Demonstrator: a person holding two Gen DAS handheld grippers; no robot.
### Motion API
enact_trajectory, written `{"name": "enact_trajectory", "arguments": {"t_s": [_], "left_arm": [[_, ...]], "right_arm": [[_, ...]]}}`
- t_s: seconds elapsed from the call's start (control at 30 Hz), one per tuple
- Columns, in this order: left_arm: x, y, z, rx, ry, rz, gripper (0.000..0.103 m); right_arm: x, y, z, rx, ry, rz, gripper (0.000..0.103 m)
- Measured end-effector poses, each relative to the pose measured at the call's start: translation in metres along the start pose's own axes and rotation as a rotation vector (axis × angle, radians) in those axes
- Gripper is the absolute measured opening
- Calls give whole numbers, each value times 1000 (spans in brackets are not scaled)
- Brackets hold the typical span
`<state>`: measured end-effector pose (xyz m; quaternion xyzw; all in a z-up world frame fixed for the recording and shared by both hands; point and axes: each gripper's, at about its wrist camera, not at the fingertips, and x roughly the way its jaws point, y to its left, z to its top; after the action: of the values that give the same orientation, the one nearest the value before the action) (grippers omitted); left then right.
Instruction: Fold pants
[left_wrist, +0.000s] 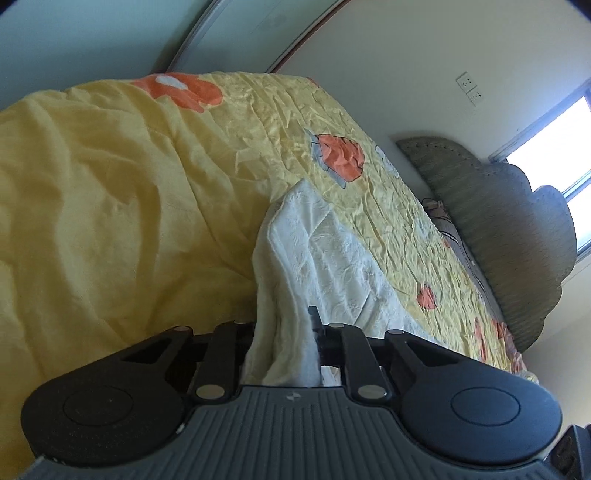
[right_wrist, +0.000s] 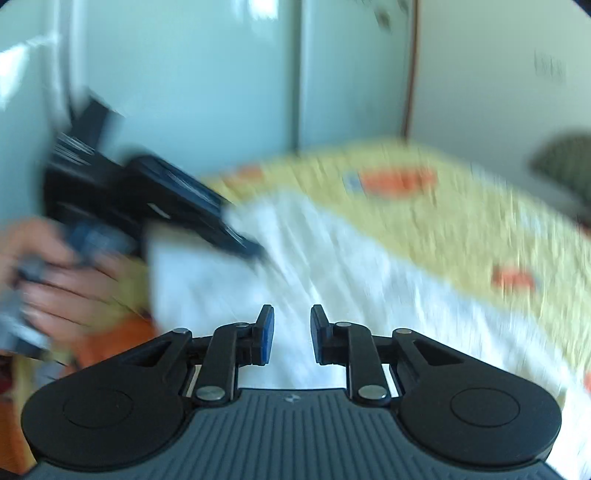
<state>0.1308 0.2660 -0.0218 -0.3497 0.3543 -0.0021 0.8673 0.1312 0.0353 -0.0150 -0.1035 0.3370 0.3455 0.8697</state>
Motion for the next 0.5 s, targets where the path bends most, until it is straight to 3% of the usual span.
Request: {"name": "enact_trajectory", "arguments": {"t_s": [0.17,0.37,0.5], "left_arm": [[-38,-58,-19,213,-139,59,13],[-74,-158,-65,436,-247,-35,13],[-82,-209,-100,521,-274,-93,13]], "right_arm": [[-37,-26,-10,189,-178,55,21],[-73,-71,8,377,-328,126,21],[-101,-98,-2,462,-415,134,21]]}}
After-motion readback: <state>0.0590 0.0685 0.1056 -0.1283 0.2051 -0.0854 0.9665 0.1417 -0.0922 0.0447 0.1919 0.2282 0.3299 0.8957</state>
